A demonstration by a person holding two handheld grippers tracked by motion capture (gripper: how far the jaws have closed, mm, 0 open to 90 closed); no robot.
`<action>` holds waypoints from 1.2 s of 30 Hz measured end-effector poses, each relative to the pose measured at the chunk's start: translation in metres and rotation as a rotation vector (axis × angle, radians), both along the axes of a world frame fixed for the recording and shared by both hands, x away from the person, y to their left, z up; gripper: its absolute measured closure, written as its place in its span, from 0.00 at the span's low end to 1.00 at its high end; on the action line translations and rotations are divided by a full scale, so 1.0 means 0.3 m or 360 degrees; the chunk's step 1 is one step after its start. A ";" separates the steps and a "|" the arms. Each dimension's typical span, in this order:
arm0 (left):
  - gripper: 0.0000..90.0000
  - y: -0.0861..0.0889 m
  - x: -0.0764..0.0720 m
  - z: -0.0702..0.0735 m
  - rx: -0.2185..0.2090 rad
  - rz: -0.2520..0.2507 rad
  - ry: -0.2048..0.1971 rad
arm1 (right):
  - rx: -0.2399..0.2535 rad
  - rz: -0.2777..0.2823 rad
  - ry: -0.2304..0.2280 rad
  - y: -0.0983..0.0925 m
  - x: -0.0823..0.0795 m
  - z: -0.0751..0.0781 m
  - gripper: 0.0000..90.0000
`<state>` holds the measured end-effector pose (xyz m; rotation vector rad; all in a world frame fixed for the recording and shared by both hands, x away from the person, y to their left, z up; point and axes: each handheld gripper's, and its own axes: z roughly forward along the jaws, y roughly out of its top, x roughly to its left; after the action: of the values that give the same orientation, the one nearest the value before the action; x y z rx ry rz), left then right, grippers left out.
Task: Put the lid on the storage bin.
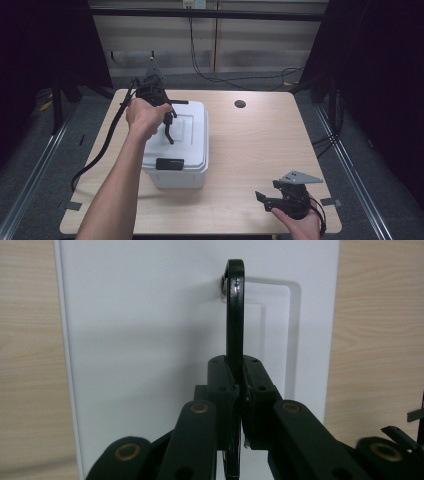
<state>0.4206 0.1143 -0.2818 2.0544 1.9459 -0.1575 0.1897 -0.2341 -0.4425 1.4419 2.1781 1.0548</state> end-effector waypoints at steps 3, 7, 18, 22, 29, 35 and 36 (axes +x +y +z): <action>0.94 -0.015 -0.001 -0.009 0.0029 -0.0010 0.0006 | 0.0002 -0.0001 0.0000 0.000 0.000 0.000 0.29; 0.94 -0.021 0.000 -0.015 0.0031 -0.0021 0.0011 | 0.0001 0.0005 0.0004 0.001 0.000 0.000 0.29; 0.94 -0.038 -0.002 -0.027 0.0082 -0.0007 0.0006 | -0.0006 0.0012 0.0000 0.002 0.001 0.000 0.29; 0.94 -0.047 -0.001 -0.035 0.0082 -0.0013 0.0014 | -0.0007 0.0009 0.0001 0.002 0.000 0.000 0.29; 0.94 -0.050 0.001 -0.034 0.0091 -0.0013 0.0008 | -0.0009 0.0017 -0.0001 0.002 0.001 0.000 0.29; 0.94 -0.047 0.000 -0.033 0.0094 -0.0027 0.0018 | -0.0012 0.0012 0.0011 0.003 0.002 -0.001 0.29; 0.94 -0.053 -0.003 -0.033 0.0097 -0.0027 0.0008 | -0.0012 0.0012 0.0012 0.003 0.002 -0.002 0.29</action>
<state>0.4198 0.0984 -0.2918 2.1113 1.9595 -0.1088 0.1904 -0.2332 -0.4429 1.4375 2.1921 1.0440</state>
